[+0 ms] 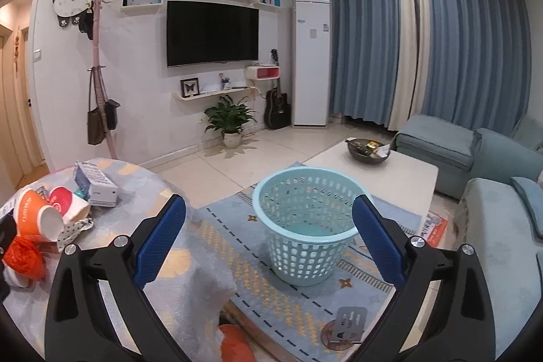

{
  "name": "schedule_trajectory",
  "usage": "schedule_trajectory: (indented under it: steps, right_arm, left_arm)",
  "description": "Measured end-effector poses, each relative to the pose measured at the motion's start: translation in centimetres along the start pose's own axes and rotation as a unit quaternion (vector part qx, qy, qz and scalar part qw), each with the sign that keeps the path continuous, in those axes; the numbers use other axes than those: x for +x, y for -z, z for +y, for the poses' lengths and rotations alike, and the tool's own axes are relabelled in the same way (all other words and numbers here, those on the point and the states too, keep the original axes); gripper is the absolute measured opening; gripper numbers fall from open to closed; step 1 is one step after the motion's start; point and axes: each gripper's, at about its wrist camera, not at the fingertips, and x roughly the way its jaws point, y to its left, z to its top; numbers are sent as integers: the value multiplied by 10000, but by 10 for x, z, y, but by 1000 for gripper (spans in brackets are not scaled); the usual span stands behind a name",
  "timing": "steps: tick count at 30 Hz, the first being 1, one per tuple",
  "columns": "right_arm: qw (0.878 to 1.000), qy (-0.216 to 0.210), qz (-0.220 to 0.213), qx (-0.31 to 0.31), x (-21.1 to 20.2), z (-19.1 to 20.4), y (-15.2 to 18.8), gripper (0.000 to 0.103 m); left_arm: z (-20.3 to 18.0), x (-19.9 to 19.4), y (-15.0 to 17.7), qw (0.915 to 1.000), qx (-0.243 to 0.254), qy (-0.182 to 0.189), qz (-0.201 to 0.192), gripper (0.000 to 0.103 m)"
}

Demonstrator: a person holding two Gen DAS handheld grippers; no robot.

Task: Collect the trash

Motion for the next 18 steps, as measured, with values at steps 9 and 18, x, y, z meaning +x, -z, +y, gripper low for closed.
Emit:
schedule_trajectory:
  steps: [9, 18]
  right_arm:
    - [10000, 61, 61, 34, 3, -2, 0, 94]
    - [10000, 82, 27, 13, 4, -1, 0, 94]
  left_arm:
    - [-2, -5, -4, 10000, -20, 69, -21, 96]
    - [-4, -4, -5, 9999, -21, 100, -20, 96]
